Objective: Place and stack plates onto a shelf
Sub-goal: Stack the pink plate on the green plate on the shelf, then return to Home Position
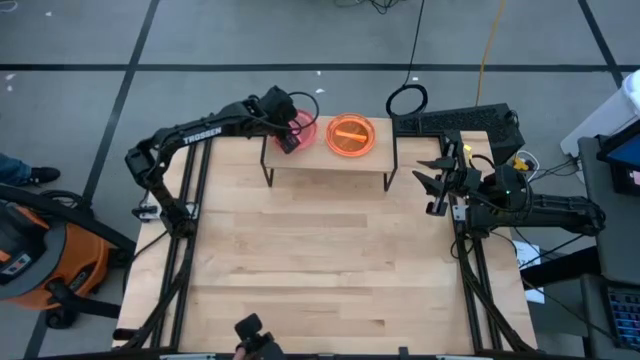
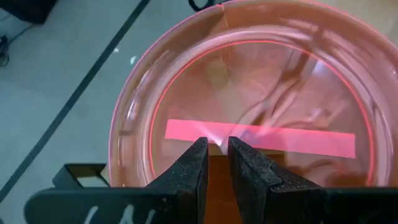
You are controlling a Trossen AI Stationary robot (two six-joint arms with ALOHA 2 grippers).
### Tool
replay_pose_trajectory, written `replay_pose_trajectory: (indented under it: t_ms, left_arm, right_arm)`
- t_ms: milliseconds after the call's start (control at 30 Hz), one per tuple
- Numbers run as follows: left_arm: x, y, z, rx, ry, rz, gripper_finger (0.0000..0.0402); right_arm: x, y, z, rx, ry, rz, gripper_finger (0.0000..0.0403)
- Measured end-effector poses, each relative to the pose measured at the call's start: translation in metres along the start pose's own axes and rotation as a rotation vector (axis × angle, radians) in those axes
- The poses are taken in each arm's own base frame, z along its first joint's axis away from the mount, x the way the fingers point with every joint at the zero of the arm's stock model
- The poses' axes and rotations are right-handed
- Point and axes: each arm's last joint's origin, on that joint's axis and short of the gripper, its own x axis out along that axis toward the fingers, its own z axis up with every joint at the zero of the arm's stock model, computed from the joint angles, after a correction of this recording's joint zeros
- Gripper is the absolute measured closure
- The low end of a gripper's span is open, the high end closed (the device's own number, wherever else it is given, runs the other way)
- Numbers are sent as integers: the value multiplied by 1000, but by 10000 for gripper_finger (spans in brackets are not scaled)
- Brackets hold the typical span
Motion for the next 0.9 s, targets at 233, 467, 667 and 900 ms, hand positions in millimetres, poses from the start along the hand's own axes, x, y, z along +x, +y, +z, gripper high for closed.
replay_pose_trajectory:
  t_ms: [233,467,667,900]
  left_arm:
    - [-2,2,-1,1,11,6,332]
    - [-10,-1,2,20,-24,-4,332]
    - [-32,-4,11,25,-160,-87,332]
    - [-92,1,21,14,-414,-139,332]
  right_arm:
    - [0,0,0,0,0,0,291]
    - [0,0,0,0,0,0,291]
    - [0,0,0,0,0,-1,291]
    - [0,0,0,0,0,-1,291]
